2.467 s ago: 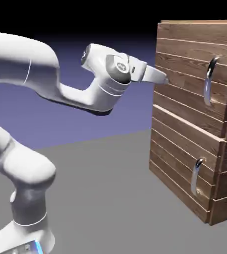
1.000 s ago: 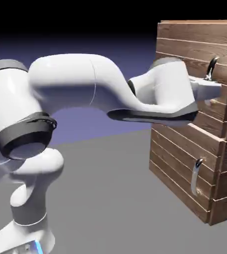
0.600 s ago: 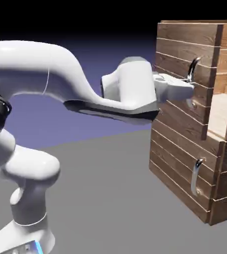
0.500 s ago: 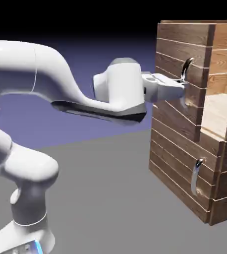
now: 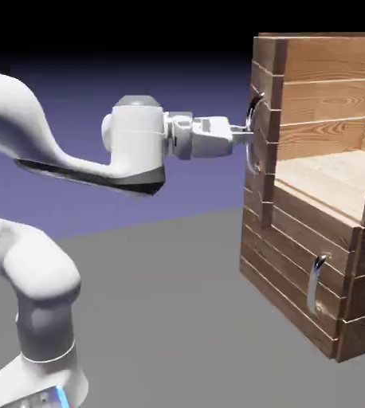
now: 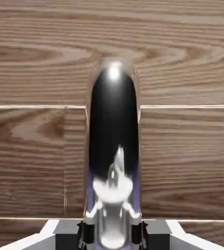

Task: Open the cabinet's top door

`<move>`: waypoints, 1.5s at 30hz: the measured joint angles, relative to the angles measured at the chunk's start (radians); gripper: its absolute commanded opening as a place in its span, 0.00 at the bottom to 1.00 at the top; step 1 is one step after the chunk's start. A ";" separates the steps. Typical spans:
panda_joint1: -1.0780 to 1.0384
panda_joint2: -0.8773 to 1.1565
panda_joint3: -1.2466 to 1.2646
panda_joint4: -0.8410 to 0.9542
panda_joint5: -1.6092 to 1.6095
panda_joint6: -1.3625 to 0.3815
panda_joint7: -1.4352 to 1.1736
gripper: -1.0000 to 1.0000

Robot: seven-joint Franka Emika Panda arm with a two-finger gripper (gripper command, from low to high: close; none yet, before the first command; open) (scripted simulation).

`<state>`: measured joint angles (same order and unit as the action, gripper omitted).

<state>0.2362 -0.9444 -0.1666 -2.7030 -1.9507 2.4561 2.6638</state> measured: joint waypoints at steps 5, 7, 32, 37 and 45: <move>-0.005 -0.077 0.160 -0.060 0.218 -0.156 -0.077 0.00; 0.002 -0.098 0.229 -0.073 0.305 -0.226 -0.100 0.00; -0.253 0.236 1.134 0.412 1.032 -1.183 -0.072 0.00; -0.420 0.310 1.315 0.564 1.079 -1.325 -0.052 0.00; -0.710 0.320 1.575 0.768 1.144 -1.463 -0.066 0.00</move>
<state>-0.4735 -0.6247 1.4087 -1.9346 -0.8067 0.9931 2.5983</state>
